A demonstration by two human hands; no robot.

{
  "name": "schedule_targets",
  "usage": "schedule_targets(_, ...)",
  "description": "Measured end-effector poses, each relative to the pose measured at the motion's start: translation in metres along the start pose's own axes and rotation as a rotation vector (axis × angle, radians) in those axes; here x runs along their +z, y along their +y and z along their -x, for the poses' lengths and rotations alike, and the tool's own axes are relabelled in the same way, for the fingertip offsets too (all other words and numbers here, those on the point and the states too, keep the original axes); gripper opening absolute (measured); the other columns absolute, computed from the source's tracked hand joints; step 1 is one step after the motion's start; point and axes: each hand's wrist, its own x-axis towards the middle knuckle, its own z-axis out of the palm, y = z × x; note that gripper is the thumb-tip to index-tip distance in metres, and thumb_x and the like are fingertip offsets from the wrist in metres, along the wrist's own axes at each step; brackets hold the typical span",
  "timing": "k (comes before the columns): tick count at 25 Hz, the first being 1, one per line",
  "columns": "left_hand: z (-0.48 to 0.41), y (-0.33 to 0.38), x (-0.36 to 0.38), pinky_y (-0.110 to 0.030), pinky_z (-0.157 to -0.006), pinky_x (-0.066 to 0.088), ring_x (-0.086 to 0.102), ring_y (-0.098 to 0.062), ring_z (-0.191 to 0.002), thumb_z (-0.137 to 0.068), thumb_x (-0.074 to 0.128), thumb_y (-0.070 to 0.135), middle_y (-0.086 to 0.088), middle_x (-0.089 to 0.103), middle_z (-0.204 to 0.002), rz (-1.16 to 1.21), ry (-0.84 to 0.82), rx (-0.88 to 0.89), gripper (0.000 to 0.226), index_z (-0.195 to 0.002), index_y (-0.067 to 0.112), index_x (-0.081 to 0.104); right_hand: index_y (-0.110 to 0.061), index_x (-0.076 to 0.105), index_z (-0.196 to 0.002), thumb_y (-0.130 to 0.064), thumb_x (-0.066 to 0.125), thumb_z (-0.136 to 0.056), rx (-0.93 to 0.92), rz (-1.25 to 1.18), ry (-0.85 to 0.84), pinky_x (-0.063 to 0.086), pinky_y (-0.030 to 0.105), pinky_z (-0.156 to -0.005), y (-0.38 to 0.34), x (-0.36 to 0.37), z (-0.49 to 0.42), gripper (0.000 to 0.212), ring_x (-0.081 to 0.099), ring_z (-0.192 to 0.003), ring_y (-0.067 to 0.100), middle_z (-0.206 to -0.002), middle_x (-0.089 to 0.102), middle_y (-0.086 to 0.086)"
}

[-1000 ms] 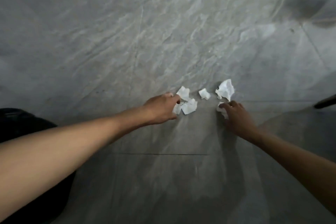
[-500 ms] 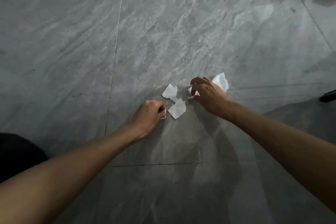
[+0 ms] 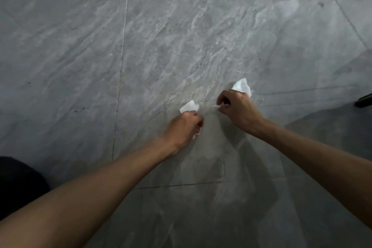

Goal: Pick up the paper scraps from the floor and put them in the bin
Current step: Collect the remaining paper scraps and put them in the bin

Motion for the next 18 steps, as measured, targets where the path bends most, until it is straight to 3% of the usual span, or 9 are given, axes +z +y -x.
schedule_targets(2, 0.006, 0.000, 0.000, -0.042, -0.072, 0.049, 0.062, -0.031, -0.088, -0.084, 0.059, 0.010, -0.011, 0.065, -0.094, 0.025, 0.033, 0.059, 0.006, -0.090, 0.011, 0.060, -0.007, 0.066, -0.083, -0.002, 0.066, -0.070, 0.016, -0.013, 0.007, 0.028, 0.016, -0.059, -0.004, -0.001, 0.005, 0.014, 0.047, -0.068, 0.014, -0.072, 0.052, -0.001)
schedule_targets(5, 0.014, -0.005, -0.005, -0.031, -0.068, 0.048, 0.059, -0.020, -0.077, -0.079, 0.068, 0.009, -0.001, 0.062, -0.084, 0.142, 0.145, 0.046, 0.029, -0.104, 0.017, 0.054, -0.007, 0.066, -0.090, -0.004, 0.066, -0.072, 0.042, -0.041, 0.005, 0.036, 0.022, -0.064, -0.007, 0.002, 0.010, 0.018, 0.052, -0.072, 0.016, -0.077, 0.059, 0.002)
schedule_targets(9, 0.010, -0.015, -0.003, -0.030, -0.069, 0.049, 0.061, -0.019, -0.073, -0.076, 0.070, 0.005, 0.000, 0.063, -0.079, 0.278, 0.103, -0.211, 0.059, -0.127, 0.016, 0.042, -0.010, 0.065, -0.096, -0.010, 0.069, -0.075, 0.143, -0.095, -0.024, 0.037, 0.019, -0.063, -0.004, 0.005, 0.015, 0.022, 0.055, -0.075, 0.016, -0.082, 0.060, 0.002)
schedule_targets(11, 0.006, -0.019, 0.003, -0.031, -0.069, 0.049, 0.064, -0.024, -0.079, -0.075, 0.070, 0.006, -0.007, 0.067, -0.085, 0.303, 0.077, -0.315, 0.048, -0.119, 0.011, 0.050, -0.011, 0.065, -0.097, -0.009, 0.069, -0.075, 0.162, -0.097, -0.031, 0.037, 0.019, -0.062, -0.003, 0.005, 0.018, 0.023, 0.054, -0.075, 0.015, -0.082, 0.059, 0.001)
schedule_targets(15, 0.005, -0.018, 0.005, -0.032, -0.070, 0.046, 0.062, -0.027, -0.085, -0.080, 0.068, 0.014, -0.012, 0.068, -0.092, 0.179, 0.076, -0.273, 0.008, -0.086, 0.011, 0.065, -0.013, 0.067, -0.093, -0.010, 0.069, -0.072, 0.149, -0.051, -0.036, 0.035, 0.018, -0.057, -0.002, 0.001, 0.030, 0.021, 0.055, -0.071, 0.014, -0.079, 0.062, -0.001)
schedule_targets(18, 0.015, -0.012, -0.011, -0.030, -0.070, 0.044, 0.064, -0.026, -0.087, -0.080, 0.068, 0.014, -0.012, 0.071, -0.091, 0.125, 0.059, -0.227, 0.004, -0.082, 0.012, 0.069, -0.015, 0.069, -0.085, -0.013, 0.070, -0.073, 0.201, -0.082, -0.065, 0.036, 0.010, -0.052, -0.010, 0.002, 0.043, 0.013, 0.051, -0.062, 0.007, -0.069, 0.058, -0.006)
